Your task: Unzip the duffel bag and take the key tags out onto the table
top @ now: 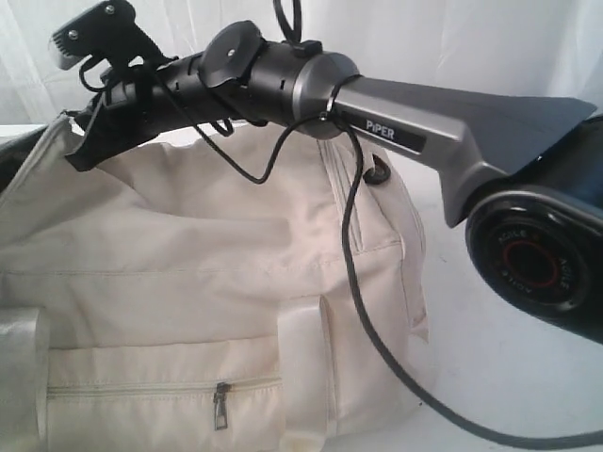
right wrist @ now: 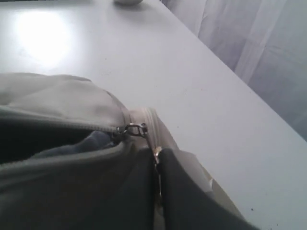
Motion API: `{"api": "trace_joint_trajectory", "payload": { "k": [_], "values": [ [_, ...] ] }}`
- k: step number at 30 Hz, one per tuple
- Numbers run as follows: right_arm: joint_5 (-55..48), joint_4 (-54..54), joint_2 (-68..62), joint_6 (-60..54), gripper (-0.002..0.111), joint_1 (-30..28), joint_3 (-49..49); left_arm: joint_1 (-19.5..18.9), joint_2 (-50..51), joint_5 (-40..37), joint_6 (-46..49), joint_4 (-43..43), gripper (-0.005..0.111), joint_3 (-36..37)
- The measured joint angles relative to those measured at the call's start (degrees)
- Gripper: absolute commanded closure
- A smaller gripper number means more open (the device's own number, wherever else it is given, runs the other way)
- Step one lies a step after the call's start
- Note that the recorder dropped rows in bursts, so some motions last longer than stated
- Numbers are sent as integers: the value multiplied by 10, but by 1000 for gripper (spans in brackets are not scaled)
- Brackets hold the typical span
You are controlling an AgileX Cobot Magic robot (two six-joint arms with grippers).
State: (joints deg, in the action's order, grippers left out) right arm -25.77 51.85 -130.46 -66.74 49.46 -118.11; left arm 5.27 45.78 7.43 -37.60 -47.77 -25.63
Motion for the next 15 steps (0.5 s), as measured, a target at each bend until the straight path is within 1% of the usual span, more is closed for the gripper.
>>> {"api": "trace_joint_trajectory", "payload": {
  "k": [4, 8, 15],
  "values": [
    [-57, 2, 3, 6, 108, -28, 0, 0, 0, -3, -7, 0, 107, 0],
    [-90, -21, 4, 36, 108, -47, 0, 0, 0, -4, -8, 7, 107, 0],
    [-127, -74, 7, 87, 108, -59, -5, 1, -13, -8, -9, 13, 107, 0]
  ]
}}
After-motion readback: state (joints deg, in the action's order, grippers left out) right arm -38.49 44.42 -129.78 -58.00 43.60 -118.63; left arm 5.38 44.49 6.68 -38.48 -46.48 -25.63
